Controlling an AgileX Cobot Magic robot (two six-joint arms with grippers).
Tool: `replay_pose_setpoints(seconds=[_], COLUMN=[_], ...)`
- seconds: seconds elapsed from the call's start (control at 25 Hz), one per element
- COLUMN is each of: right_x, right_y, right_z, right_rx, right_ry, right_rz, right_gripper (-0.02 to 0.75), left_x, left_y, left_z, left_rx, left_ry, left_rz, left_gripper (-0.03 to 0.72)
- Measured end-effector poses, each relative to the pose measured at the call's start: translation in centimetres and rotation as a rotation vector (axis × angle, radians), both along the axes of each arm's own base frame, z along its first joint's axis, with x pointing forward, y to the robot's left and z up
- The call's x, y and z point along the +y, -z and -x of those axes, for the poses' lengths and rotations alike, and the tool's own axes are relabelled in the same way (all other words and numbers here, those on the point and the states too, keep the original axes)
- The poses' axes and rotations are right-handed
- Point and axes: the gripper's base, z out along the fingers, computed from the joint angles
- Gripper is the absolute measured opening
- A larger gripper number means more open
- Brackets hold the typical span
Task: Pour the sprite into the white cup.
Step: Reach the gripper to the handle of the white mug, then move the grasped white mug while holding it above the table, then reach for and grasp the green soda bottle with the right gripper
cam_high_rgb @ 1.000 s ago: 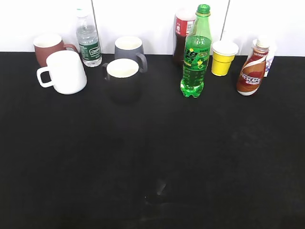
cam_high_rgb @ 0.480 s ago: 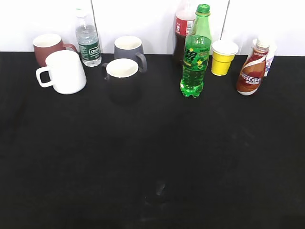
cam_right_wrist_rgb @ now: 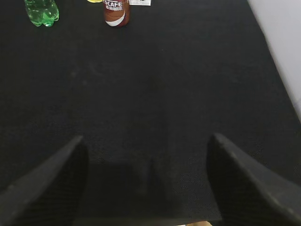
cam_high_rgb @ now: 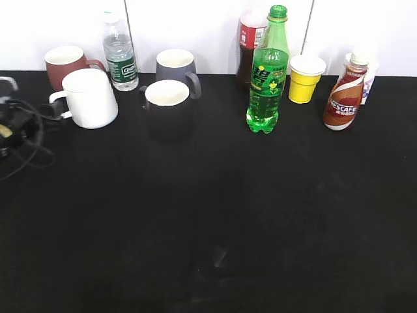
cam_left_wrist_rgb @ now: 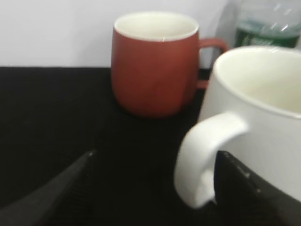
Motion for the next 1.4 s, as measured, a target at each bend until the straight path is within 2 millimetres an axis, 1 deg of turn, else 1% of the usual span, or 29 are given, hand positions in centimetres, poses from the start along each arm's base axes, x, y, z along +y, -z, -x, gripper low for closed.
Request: replay_pose_setpoints(seconds=[0.08,0.12,0.2,0.28,0.32,0.4,0.44,0.56,0.6,0.68,0.76,0.84,0.88,0.92,0.96,1.0,1.04,1.12,1.16,1.2,1.24,1.28,1.32,1.36,1.4], right_x=[0.0,0.0,0.0,0.0,0.0,0.0,0.0,0.0,0.0,0.0,0.0,0.0,0.0,0.1,0.2,0.3,0.5,0.9,1.0,1.2,1.5,2.1,2.8,3.5,4.8], right_y=[0.0,0.0,0.0,0.0,0.0,0.0,0.0,0.0,0.0,0.0,0.0,0.0,-0.5,-1.5,-2.5,-3.1,-2.8,-1.1,0.0,0.6,1.4,2.6,3.8,5.1,6.3], right_z=[0.0,0.0,0.0,0.0,0.0,0.0,0.0,0.0,0.0,0.0,0.0,0.0,0.0,-0.5,-1.5,-3.2,-5.3,-10.1,-12.5,-14.7,-16.8,-18.9,-20.6,-22.2,-23.6], right_rx=[0.0,0.0,0.0,0.0,0.0,0.0,0.0,0.0,0.0,0.0,0.0,-0.001,-0.036,-0.127,-0.216,-0.285,-0.317,-0.389,-0.39,-0.407,-0.427,-0.436,-0.428,-0.381,-0.335], right_ry=[0.0,0.0,0.0,0.0,0.0,0.0,0.0,0.0,0.0,-0.001,-0.001,0.001,0.0,-0.004,-0.011,-0.019,-0.026,-0.043,-0.051,-0.053,-0.071,-0.132,-0.192,-0.23,-0.28], right_rz=[0.0,0.0,0.0,0.0,0.0,0.0,0.0,0.0,0.0,-0.002,-0.002,-0.008,-0.01,-0.012,-0.015,-0.018,-0.019,-0.021,-0.021,-0.045,-0.059,-0.049,-0.058,-0.083,-0.103], right_gripper=[0.587,0.587,0.587,0.587,0.587,0.587,0.587,0.587,0.587,0.587,0.587,0.587,0.579,0.564,0.54,0.514,0.496,0.485,0.485,0.493,0.523,0.55,0.562,0.567,0.568], left_x=[0.1,0.2,0.3,0.2,0.1,-0.2,-0.3,-0.4,-0.4,-0.3,-0.3,-0.4,-0.6,-1.1,-1.8,-2.6,-3.5,-5.5,-6.5,-7.2,-7.8,-8.1,-8.1,-8.2,-8.2], left_y=[0.9,1.1,1.3,1.4,1.5,1.6,1.5,1.3,0.8,-0.5,-2.8,-5.4,-6.7,-7.8,-8.8,-9.2,-9.4,-9.5,-9.5,-9.5,-9.5,-9.5,-9.5,-9.5,-9.5], left_z=[-1.5,-2.2,-3.7,-5.1,-5.5,-6.0,-6.0,-5.9,-5.5,-3.5,-0.2,3.8,5.9,7.8,9.5,10.9,11.7,12.2,12.5,12.7,12.9,13.0,13.0,13.1,13.1], left_rx=[0.016,0.02,0.009,-0.001,-0.003,-0.01,-0.018,-0.022,-0.02,-0.007,-0.037,-0.07,-0.09,-0.106,-0.128,-0.129,-0.136,-0.142,-0.143,-0.146,-0.147,-0.147,-0.147,-0.147,-0.146], left_ry=[-0.012,-0.025,-0.031,-0.023,-0.011,0.032,0.041,0.049,0.05,0.053,0.043,0.046,0.054,0.08,0.124,0.172,0.224,0.314,0.351,0.382,0.406,0.419,0.422,0.424,0.424], left_rz=[0.001,0.005,0.007,0.002,-0.004,-0.026,-0.026,-0.03,-0.033,-0.047,-0.036,-0.032,-0.03,-0.034,-0.043,-0.051,-0.059,-0.062,-0.06,-0.058,-0.057,-0.057,-0.057,-0.057,-0.057], left_gripper=[0.568,0.55,0.464,0.394,0.339,0.126,0.06,0.06,0.06,0.059,0.057,0.057,0.056,0.056,0.056,0.055,0.055,0.055,0.054,0.054,0.054,0.054,0.054,0.054,0.054])
